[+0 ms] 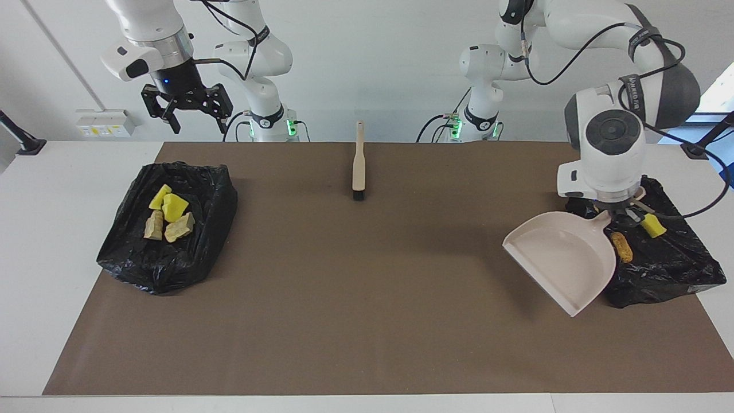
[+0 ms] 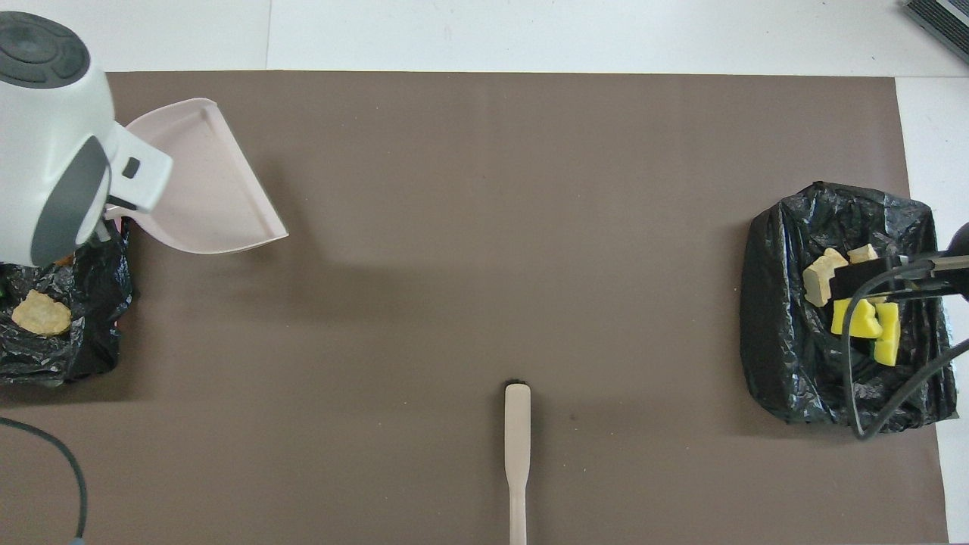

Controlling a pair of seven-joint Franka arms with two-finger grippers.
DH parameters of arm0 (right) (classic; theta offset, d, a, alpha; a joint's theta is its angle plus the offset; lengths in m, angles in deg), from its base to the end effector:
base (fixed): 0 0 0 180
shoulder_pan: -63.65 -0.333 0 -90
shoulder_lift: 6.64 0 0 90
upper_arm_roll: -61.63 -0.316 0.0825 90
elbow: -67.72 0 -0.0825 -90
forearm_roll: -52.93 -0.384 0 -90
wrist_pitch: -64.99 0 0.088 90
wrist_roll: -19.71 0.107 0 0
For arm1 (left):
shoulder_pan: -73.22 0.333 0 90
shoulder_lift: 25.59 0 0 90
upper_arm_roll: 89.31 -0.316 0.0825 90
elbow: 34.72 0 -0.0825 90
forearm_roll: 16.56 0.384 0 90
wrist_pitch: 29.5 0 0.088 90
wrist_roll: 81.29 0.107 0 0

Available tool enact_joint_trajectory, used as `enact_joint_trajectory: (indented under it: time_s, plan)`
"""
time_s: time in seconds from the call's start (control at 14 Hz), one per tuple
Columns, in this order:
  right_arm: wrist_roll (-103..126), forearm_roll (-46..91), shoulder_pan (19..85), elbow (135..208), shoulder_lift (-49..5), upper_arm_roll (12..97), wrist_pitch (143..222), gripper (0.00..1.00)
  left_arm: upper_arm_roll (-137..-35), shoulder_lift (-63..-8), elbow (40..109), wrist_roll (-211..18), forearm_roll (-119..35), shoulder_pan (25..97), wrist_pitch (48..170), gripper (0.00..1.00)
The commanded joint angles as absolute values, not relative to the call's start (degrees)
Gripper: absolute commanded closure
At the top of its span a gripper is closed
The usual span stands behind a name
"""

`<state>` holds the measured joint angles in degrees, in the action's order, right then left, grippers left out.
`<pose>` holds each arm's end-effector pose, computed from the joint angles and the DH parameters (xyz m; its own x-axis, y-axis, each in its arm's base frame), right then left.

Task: Sweep and dump trash in bin
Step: 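Bring the dustpan back and set it down mid-mat with the left gripper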

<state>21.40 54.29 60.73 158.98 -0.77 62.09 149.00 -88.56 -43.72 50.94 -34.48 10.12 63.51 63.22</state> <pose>0.5109 0.0190 0.6598 0.9997 0.0110 -0.0234 0.0116 -0.9997 0.0235 0.6357 -0.0694 0.4848 0.4622 -0.7641 -0.4500 -0.8828 -0.4443 -0.1525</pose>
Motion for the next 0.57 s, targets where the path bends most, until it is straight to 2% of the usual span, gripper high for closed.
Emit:
enact_joint_trajectory:
  time_s: [0.0, 0.5]
  plan:
    - [19.6, 54.0, 61.6, 159.8, 0.5, 62.8, 147.2, 0.00, -89.5, -45.7, 49.4, -47.0, 3.2, 58.0, 61.7, 1.00]
    - [19.2, 60.3, 61.3, 159.0, -0.1, 62.8, 150.2, 0.00, -89.6, -48.3, 48.9, -82.4, -11.7, 46.3, 65.6, 1.00]
